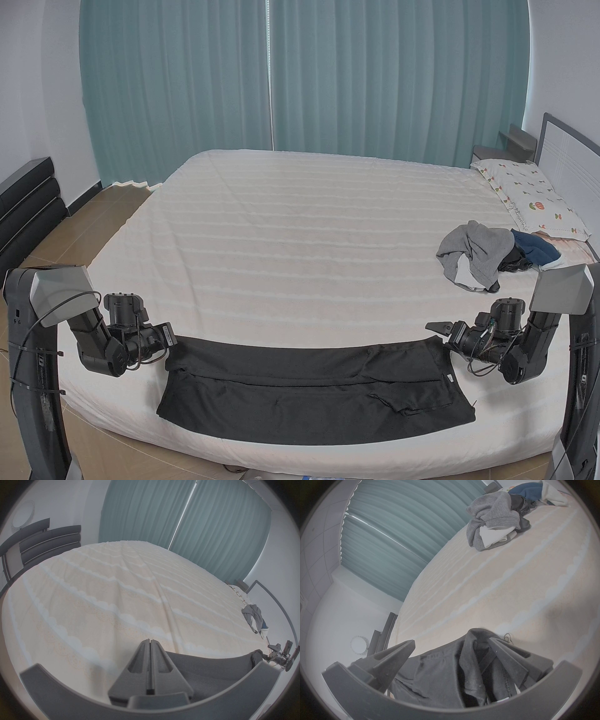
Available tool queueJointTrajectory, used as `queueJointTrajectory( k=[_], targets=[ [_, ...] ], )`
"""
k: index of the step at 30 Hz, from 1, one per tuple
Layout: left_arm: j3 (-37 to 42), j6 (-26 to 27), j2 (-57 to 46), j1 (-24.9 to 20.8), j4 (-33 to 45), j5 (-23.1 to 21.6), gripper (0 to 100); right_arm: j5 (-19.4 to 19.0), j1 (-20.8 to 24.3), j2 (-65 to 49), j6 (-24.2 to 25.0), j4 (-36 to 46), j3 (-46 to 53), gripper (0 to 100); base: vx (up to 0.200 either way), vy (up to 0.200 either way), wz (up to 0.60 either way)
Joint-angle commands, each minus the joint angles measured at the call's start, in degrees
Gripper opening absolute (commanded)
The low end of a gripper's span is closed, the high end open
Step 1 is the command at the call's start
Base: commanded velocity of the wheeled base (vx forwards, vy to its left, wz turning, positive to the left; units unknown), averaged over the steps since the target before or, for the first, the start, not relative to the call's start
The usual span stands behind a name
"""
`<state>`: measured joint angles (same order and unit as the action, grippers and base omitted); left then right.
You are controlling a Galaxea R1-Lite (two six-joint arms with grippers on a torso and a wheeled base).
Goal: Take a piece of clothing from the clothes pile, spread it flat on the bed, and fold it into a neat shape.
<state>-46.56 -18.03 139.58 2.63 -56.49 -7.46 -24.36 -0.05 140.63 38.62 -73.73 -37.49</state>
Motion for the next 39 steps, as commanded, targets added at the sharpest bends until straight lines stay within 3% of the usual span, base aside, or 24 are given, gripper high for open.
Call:
queueJointTrajectory(
  k=[1,4,21,29,34,35,39],
  targets=[
    [0.24,0.01,-0.72,0.09,-0.02,-0.01,0,1.33,0.58,1.14,-0.04,0.08,-1.45,100,0.000,0.000,0.00],
    [0.15,0.01,-0.54,0.00,-0.02,-0.01,0,2.74,0.58,1.75,-0.30,0.08,-1.89,100,0.000,0.000,0.00],
    [0.24,0.36,-0.10,0.09,0.07,-0.01,0,2.74,0.40,-2.12,-0.56,0.16,3.74,100,0.000,0.000,0.00],
    [0.24,0.36,-0.10,0.09,0.07,-0.01,0,2.82,1.28,1.22,-0.56,0.43,-0.31,100,0.000,0.000,0.00],
    [0.15,0.36,-0.01,0.09,0.07,-0.01,0,2.91,2.16,1.58,-0.83,4.73,-2.33,100,0.000,0.000,0.00],
    [0.24,0.36,-0.01,0.09,0.07,-0.01,0,3.09,2.16,1.58,-1.09,5.00,-2.42,0,0.000,0.000,0.00],
    [0.15,0.36,-0.01,0.09,0.33,-0.01,0,4.58,2.25,1.84,-1.53,5.00,-2.68,0,0.000,0.000,0.00]
  ],
)
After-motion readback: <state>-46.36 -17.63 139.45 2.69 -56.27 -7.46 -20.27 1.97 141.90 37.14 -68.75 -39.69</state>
